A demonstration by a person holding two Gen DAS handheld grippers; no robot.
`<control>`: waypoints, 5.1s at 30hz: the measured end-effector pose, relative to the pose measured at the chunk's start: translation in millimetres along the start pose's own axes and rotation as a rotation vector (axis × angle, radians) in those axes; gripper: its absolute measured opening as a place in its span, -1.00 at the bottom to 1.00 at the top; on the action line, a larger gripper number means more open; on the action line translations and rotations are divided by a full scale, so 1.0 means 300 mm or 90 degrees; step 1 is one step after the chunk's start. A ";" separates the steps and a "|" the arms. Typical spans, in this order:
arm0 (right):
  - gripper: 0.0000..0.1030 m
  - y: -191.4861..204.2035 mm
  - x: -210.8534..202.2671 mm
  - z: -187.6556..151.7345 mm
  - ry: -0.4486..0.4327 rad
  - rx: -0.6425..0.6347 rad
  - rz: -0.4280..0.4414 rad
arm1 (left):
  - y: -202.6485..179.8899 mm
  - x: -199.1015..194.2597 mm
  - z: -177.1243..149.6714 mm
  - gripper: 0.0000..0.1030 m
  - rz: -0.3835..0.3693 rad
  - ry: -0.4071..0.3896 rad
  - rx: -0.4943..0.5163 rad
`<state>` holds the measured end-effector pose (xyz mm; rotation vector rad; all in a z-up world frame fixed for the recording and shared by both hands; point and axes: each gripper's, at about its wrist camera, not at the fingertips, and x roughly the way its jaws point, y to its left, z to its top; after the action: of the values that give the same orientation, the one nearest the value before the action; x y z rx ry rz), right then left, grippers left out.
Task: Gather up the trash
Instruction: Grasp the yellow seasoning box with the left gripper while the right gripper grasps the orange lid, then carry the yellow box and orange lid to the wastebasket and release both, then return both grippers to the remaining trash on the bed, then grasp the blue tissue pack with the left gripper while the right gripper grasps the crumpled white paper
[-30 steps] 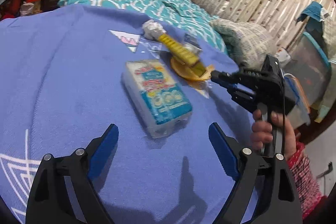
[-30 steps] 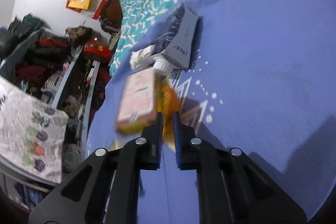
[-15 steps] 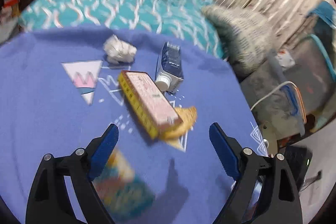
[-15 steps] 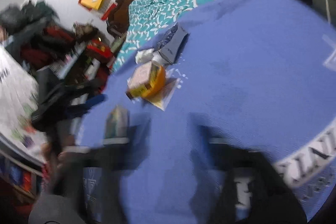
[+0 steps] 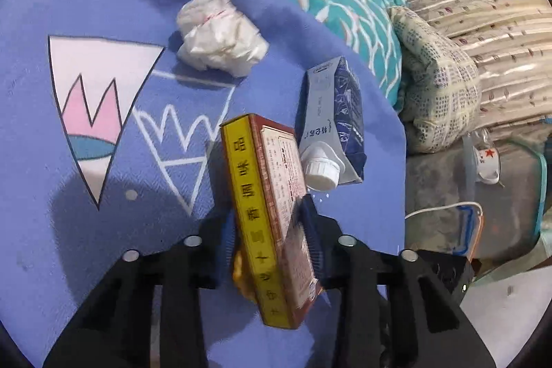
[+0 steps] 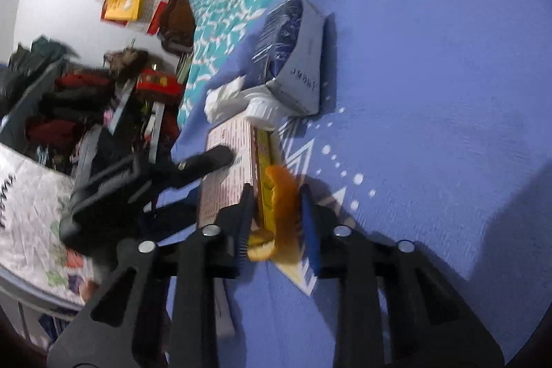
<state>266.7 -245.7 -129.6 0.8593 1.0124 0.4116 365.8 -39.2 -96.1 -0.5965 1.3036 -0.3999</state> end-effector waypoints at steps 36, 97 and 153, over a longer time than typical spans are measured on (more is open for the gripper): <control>-0.73 -0.731 -1.549 -0.248 -0.467 0.062 -0.288 | -1.323 0.630 -0.837 -0.55 -0.137 0.164 0.476; 0.14 -0.031 -0.386 -0.482 -0.111 -0.125 -0.072 | 0.040 -0.287 -0.868 0.45 0.113 -0.183 0.269; -0.03 0.549 0.494 0.181 0.040 -0.432 -0.313 | 0.135 -0.265 -0.513 0.30 0.121 -0.208 0.171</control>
<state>399.7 -69.9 -70.5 -0.0189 1.0092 0.3266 195.9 11.3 -82.3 -0.2931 0.9633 -0.3000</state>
